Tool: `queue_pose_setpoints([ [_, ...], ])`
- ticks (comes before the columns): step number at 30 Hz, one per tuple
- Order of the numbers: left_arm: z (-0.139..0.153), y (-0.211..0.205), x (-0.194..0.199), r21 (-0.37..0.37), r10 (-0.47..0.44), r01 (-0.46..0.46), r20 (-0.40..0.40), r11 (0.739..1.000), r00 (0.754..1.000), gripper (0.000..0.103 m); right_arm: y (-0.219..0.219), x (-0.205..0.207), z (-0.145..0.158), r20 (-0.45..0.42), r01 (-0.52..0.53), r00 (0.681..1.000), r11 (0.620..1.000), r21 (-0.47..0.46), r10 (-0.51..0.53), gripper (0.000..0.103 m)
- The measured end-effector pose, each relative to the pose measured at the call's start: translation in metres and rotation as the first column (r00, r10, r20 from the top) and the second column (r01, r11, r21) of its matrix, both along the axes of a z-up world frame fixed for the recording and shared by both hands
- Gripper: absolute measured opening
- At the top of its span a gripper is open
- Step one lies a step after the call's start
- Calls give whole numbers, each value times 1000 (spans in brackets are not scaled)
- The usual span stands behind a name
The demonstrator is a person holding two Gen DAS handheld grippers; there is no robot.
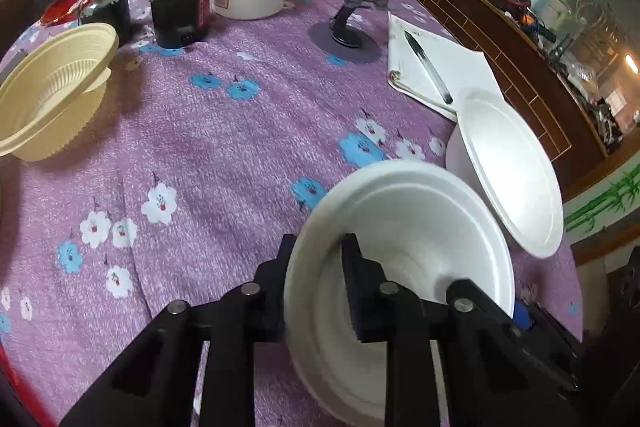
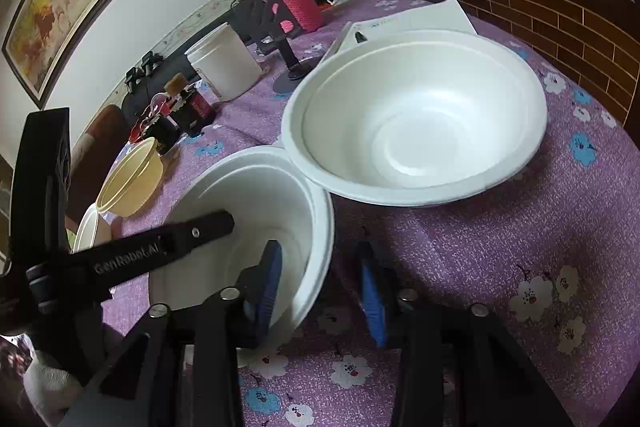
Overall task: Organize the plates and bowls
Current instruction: 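Grasp the rim of a white paper bowl with both grippers and lift, then carry the white bowl over and lower it onto the red plate stack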
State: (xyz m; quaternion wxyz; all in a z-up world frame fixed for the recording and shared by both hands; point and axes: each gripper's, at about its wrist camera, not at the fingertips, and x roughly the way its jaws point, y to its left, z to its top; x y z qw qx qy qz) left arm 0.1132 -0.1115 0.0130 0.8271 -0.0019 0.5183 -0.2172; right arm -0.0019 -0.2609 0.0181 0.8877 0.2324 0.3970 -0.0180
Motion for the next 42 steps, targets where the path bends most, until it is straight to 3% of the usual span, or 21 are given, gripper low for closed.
queue_pose_setpoints([
  [3, 5, 1, -9, 15, -1, 1, 28, 1000, 1000, 16, 6, 0, 0, 3, -21, 1000, 1000, -15, 21, 24],
  [13, 19, 37, -40, 30, 80, -82, 65, 996, 995, 16, 26, -7, 10, 81, -132, 988, 991, 2, 131, 20],
  [18, 30, 61, -65, 51, 130, -137, 129, 989, 983, 16, 50, -15, 18, 117, -217, 969, 976, -19, 218, 20],
  [24, 49, 106, -94, 8, 197, -201, 154, 980, 968, 16, 91, -33, 37, 138, -305, 942, 952, -38, 307, 20],
  [33, 85, 203, -145, -103, 356, -341, 210, 934, 911, 17, 177, -46, 72, 152, -452, 877, 890, -55, 455, 21],
  [42, 89, 306, -174, -142, 531, -512, 207, 847, 822, 17, 283, -55, 88, 135, -592, 784, 795, -133, 606, 21],
])
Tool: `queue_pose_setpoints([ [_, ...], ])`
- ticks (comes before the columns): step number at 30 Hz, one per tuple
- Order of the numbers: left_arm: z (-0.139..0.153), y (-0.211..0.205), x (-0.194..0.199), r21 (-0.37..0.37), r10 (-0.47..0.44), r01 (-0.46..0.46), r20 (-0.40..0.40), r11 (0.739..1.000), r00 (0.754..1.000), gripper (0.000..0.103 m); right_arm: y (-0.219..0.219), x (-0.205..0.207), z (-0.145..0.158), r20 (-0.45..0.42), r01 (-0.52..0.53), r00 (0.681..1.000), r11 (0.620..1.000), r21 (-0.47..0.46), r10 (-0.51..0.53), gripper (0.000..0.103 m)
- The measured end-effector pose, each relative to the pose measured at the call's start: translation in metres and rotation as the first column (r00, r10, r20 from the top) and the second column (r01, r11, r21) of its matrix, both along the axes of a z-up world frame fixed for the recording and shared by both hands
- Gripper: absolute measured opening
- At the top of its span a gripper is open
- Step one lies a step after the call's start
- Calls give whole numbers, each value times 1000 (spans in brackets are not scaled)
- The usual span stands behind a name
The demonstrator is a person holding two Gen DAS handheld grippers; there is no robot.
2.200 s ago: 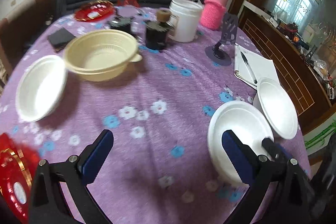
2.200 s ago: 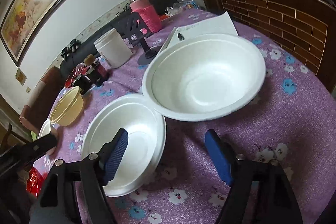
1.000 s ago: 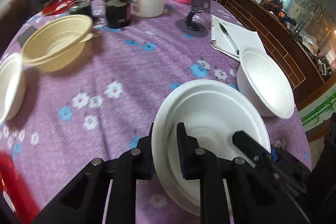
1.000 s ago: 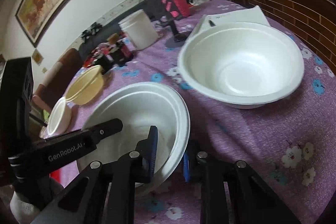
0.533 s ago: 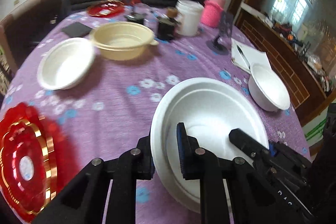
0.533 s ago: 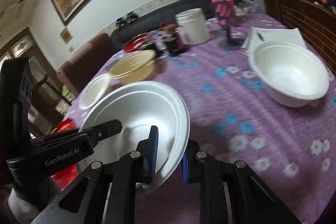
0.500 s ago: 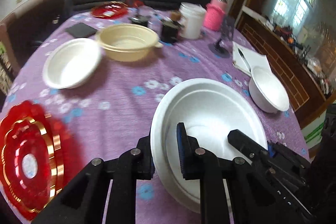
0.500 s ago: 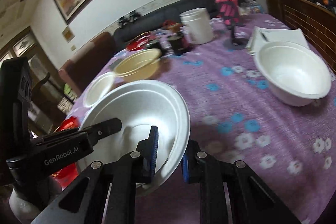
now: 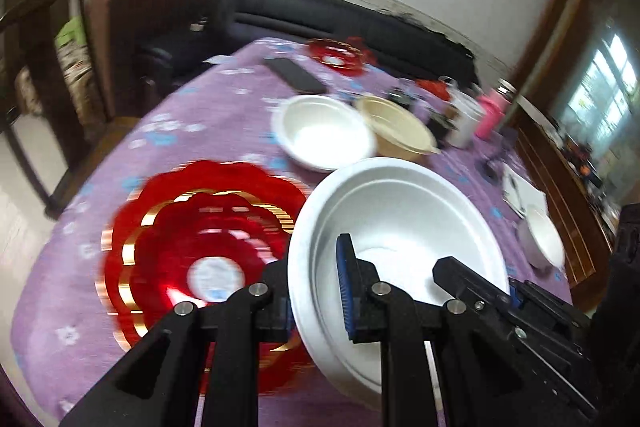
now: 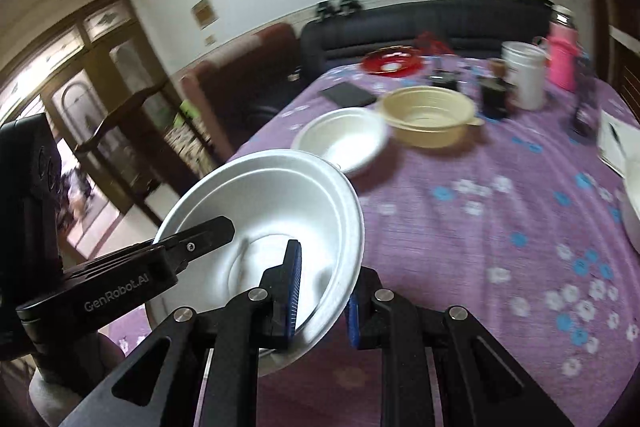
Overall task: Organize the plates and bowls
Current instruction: 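Carry the white bowl over and lower it onto the red plate stack, then open both grippers and pull them back from the bowl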
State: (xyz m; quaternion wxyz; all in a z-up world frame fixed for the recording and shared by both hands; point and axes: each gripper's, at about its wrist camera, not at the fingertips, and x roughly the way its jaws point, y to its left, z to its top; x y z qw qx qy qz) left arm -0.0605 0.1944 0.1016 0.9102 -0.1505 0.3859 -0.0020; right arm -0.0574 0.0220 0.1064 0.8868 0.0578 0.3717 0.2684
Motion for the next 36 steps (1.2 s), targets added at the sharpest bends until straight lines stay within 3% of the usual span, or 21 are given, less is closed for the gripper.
queue_pose_setpoints([
  [9, -39, 66, 2, -16, 128, -130, -91, 991, 988, 17, 78, 18, -32, -61, -99, 994, 988, -116, 92, 21],
  [22, -67, 85, 18, 5, 159, -160, -158, 987, 975, 20, 107, 35, -62, -112, -107, 990, 975, -194, 86, 21],
  [23, -67, 86, 18, 11, 164, -164, -158, 986, 974, 21, 108, 36, -64, -113, -108, 990, 974, -199, 87, 21],
  [25, -65, 90, 18, 12, 175, -175, -155, 984, 972, 43, 110, 38, -67, -118, -109, 989, 973, -205, 86, 21],
  [31, -56, 98, 11, -21, 183, -188, -134, 982, 974, 48, 111, 42, -73, -135, -108, 988, 972, -209, 80, 21],
  [36, -42, 99, -1, -41, 188, -192, -87, 981, 978, 55, 115, 39, -69, -94, -95, 993, 966, -241, 74, 21],
])
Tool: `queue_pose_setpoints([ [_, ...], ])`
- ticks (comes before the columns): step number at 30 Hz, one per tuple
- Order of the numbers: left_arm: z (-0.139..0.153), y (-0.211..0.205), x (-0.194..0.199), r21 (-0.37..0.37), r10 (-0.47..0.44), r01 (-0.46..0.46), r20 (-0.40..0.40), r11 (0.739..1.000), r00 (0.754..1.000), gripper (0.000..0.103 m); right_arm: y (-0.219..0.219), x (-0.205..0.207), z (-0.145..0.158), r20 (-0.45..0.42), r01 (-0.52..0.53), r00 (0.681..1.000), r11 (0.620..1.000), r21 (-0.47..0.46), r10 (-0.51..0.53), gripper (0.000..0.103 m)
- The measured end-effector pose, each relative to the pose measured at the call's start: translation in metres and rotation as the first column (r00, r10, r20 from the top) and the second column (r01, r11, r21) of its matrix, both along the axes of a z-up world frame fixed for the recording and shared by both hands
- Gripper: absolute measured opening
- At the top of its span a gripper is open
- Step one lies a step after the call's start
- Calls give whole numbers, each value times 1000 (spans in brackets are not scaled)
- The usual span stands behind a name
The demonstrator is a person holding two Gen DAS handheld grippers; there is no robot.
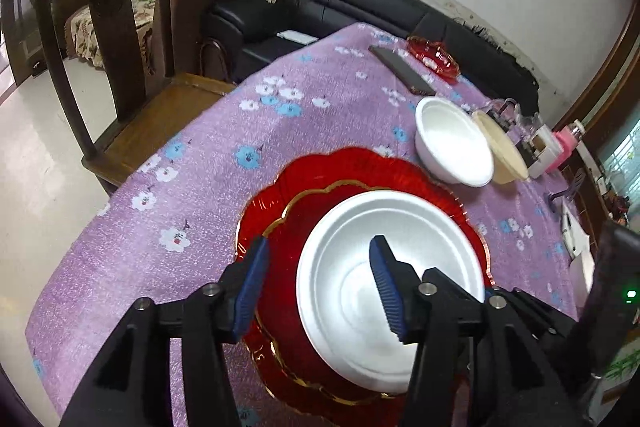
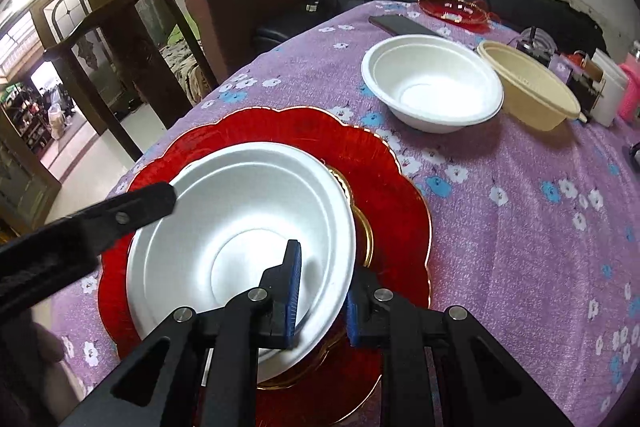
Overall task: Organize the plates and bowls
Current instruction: 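Open both grippers and pull them back from the bowl, then move both grippers to the second white paper bowl beside the beige bowl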
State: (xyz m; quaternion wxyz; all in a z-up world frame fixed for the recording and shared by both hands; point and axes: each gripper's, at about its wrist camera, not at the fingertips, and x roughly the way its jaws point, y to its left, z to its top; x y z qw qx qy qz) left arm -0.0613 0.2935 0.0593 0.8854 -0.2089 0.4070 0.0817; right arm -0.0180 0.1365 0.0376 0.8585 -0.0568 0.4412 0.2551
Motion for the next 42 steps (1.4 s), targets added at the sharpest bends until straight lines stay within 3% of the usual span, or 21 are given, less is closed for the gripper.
queue_pose_setpoints([
  [2, 8, 0, -7, 4, 10, -10, 26, 1000, 1000, 57, -1, -3, 6, 36, 9, 999, 1000, -6, -9, 27],
  [6, 22, -1, -17, 16, 15, -16, 63, 1000, 998, 66, -5, -11, 23, 110, 9, 994, 1000, 5, -10, 52],
  [9, 30, -5, -24, 26, 13, -15, 86, 1000, 996, 71, -8, -19, 33, 137, 11, 990, 1000, 19, -13, 58],
  [25, 51, -39, -51, 79, -32, 23, 115, 997, 993, 74, -63, -58, 49, 154, 82, 983, 991, 102, -97, 63],
  [31, 58, -76, -60, 183, -84, 60, 127, 981, 988, 74, -97, -74, 50, 150, 124, 978, 982, 143, -145, 66],
  [37, 65, -122, -72, 332, -142, 89, 138, 939, 980, 74, -131, -86, 50, 137, 170, 971, 969, 180, -196, 67],
  [42, 70, -147, -79, 365, -176, 109, 156, 925, 972, 80, -159, -97, 54, 132, 214, 960, 952, 217, -246, 68],
])
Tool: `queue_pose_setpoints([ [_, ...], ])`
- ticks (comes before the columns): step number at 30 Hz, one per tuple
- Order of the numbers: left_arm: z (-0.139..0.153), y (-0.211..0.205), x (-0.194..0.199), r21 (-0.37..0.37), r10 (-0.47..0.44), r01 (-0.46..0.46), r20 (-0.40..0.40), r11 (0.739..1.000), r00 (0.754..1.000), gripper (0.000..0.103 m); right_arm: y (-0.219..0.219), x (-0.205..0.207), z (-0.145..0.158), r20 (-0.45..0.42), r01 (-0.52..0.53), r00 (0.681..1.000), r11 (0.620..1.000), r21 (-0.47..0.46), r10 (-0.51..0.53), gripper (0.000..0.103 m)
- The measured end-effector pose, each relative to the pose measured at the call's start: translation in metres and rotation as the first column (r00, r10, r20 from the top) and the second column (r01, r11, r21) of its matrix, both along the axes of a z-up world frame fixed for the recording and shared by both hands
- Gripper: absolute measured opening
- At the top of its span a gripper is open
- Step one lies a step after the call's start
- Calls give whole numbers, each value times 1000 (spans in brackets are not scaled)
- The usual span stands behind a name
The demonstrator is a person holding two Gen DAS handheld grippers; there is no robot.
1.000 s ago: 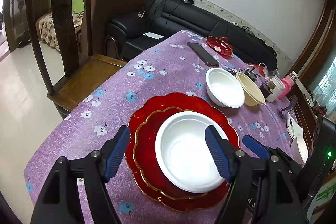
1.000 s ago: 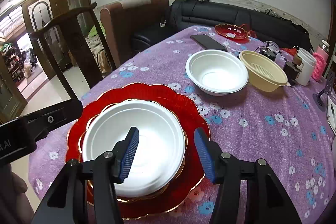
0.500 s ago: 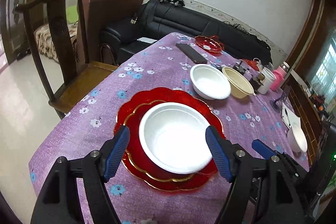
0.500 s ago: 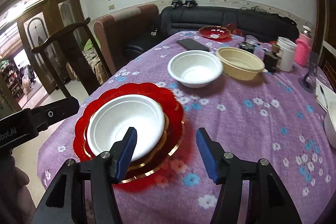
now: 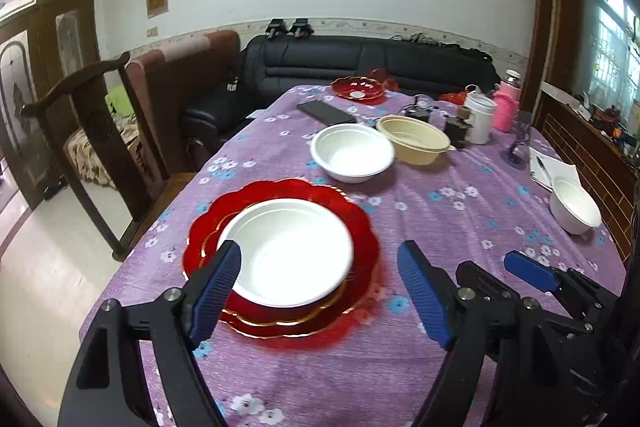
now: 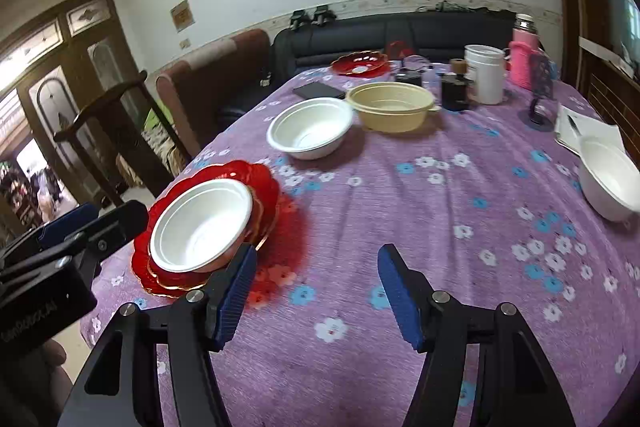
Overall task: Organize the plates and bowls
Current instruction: 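Move both grippers to the second white paper bowl beside the beige bowl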
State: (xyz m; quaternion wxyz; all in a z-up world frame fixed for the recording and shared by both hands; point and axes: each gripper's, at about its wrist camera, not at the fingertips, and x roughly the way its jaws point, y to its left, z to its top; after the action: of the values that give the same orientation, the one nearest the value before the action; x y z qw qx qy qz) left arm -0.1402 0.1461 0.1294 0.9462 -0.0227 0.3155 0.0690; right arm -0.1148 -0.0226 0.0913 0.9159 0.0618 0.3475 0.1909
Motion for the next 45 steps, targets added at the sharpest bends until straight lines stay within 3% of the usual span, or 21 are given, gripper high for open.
queue_pose_setpoints([
  [13, 6, -50, -8, 110, -54, 52, 19, 993, 998, 80, -61, -17, 13, 45, 88, 995, 994, 71, -92, 72],
  [29, 11, -76, 3, 151, -106, 103, 12, 983, 994, 81, -102, -12, 38, 91, 159, 982, 983, 88, -166, 73],
  [36, 26, -72, 14, 164, -106, 99, 34, 981, 994, 81, -108, -6, 73, 162, 173, 970, 983, 59, -180, 73],
  [45, 57, -62, 30, 217, -113, 93, 83, 972, 990, 84, -108, 8, 144, 273, 181, 945, 983, 30, -182, 80],
])
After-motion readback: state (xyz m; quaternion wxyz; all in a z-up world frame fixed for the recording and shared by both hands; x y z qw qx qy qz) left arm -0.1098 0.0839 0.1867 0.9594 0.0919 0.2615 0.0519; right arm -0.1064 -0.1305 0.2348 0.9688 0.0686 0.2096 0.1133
